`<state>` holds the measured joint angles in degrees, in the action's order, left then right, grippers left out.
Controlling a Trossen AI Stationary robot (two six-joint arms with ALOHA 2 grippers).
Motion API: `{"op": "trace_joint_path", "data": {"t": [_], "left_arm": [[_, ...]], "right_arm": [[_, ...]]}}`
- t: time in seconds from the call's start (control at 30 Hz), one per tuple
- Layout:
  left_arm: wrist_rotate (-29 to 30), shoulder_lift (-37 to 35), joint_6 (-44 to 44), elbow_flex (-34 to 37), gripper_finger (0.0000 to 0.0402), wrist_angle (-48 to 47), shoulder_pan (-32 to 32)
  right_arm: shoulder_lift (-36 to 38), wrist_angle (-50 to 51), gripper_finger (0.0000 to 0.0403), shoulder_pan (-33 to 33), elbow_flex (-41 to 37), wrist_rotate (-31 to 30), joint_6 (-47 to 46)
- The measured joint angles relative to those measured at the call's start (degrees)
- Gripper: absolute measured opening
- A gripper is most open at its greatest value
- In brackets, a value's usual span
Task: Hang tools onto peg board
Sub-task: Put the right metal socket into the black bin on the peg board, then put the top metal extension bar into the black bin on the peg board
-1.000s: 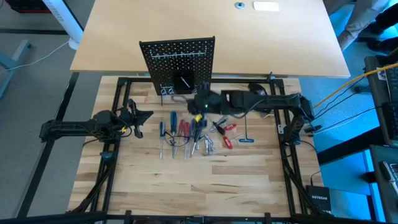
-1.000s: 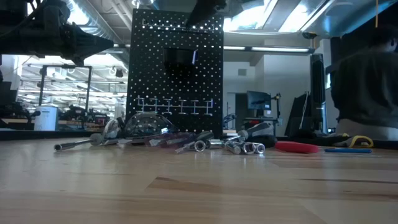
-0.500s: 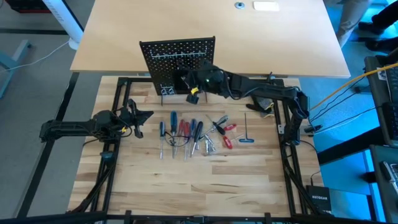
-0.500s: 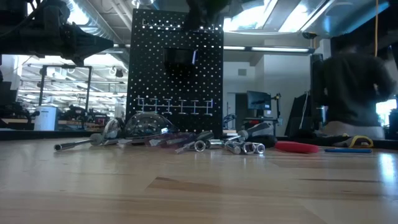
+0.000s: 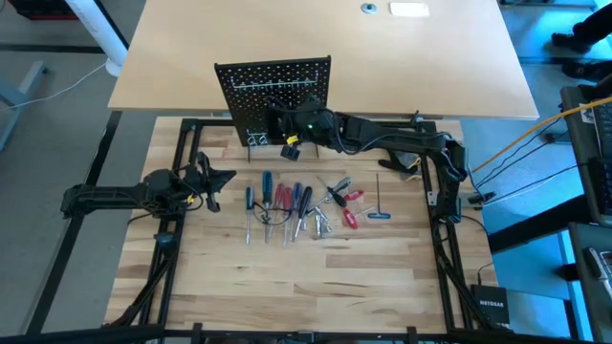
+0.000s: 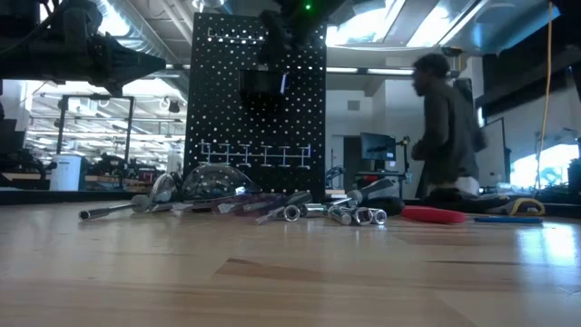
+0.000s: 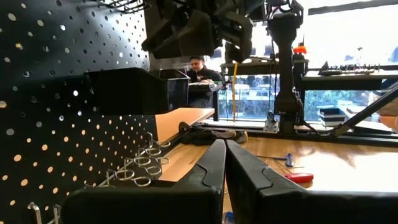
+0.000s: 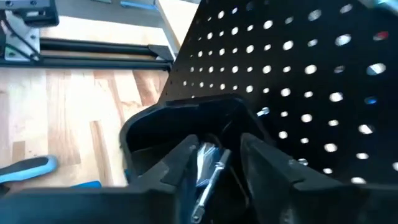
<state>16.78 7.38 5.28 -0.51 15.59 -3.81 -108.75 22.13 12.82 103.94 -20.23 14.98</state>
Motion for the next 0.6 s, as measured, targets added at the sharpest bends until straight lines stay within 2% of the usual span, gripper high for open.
{"op": "trace_joint_path", "data": {"t": [0.13, 0.23, 0.4, 0.6], "left_arm": [[0.0, 0.0, 0.09, 0.0, 0.0001, 0.0, 0.0], [-0.02, 0.0, 0.09, 0.0, 0.0001, -0.04, 0.0], [-0.01, 0.0, 0.07, 0.0, 0.0001, -0.12, 0.01], [-0.01, 0.02, -0.21, 0.0, 0.0001, -0.11, 0.0]], "right_arm": [[0.66, 1.05, 0.017, -0.24, 0.0, -1.25, 0.37], [2.06, 3.35, 0.0185, -1.35, 0.0, -1.34, 0.86], [4.48, 9.04, 0.0187, -4.74, 0.0, -2.19, 1.79], [7.29, 20.41, 0.0182, -11.55, 0.04, -5.39, 0.02]]}}
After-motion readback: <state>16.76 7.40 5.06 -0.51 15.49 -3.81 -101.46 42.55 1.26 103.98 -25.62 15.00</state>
